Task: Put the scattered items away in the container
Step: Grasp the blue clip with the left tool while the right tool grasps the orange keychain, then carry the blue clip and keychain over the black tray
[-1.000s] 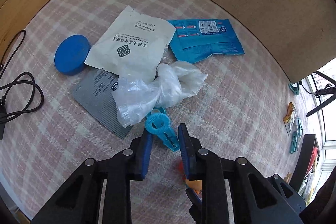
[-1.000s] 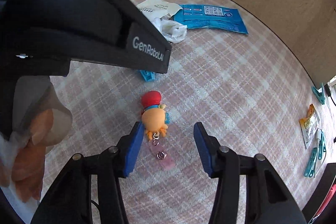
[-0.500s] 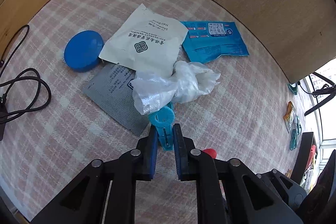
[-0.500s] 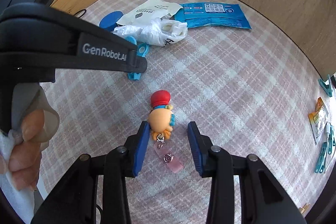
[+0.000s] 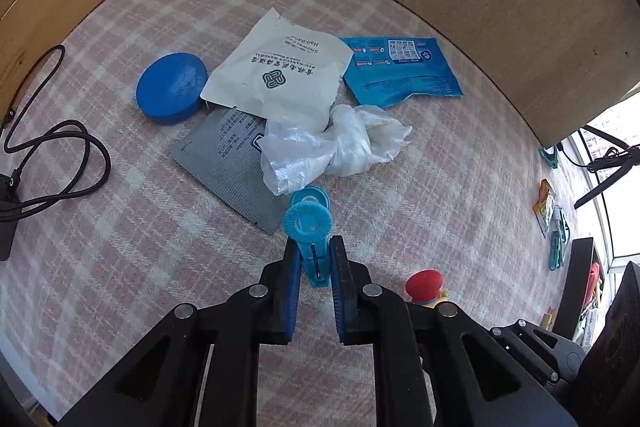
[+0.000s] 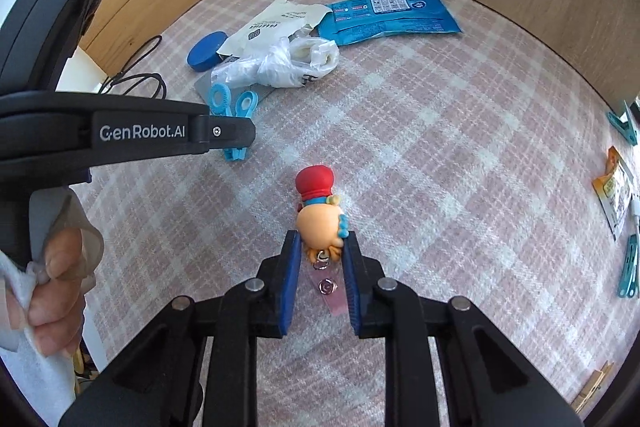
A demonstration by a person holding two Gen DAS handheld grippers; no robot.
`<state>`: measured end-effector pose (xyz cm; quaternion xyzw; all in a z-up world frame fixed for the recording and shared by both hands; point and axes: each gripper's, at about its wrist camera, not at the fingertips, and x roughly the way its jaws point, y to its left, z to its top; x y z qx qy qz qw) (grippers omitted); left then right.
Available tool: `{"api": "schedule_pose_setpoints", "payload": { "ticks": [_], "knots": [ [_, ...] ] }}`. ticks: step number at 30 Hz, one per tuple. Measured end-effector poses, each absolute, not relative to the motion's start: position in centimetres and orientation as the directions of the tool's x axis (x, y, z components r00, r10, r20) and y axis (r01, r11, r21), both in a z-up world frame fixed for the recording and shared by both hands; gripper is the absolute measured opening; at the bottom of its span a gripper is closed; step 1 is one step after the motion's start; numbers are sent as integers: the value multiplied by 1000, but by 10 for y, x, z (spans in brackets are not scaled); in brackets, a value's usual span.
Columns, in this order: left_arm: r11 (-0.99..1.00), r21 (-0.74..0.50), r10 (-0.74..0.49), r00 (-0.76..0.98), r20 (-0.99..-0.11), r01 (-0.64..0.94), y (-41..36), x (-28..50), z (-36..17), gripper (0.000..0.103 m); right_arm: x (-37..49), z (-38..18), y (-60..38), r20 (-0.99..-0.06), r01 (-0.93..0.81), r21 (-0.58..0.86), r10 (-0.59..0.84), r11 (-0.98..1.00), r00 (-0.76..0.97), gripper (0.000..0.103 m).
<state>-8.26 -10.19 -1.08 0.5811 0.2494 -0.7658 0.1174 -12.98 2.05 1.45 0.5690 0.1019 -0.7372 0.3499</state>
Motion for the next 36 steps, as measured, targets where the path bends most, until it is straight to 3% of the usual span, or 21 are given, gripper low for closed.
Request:
{"api": "schedule_pose_setpoints", "payload": {
  "ticks": [12,13,22,36],
  "knots": [
    [-894,-278,145,-358,-922,352,-37,-74,28,13,-133,61,95,-863,504,300,-455,-810,-219,20],
    [-900,-281,152,-363,-919,335,-37,-100,29,13,-133,69,107,-863,489,296,-449,-821,-231,20],
    [-949,-289,223,-376,-899,129,23,-149,73,13,-149,101,213,-850,300,233,-343,-925,-400,20],
    [-915,-319,389,-334,-858,-248,230,-179,126,13,-150,146,427,-839,-95,165,-89,-982,-537,20]
  ]
}}
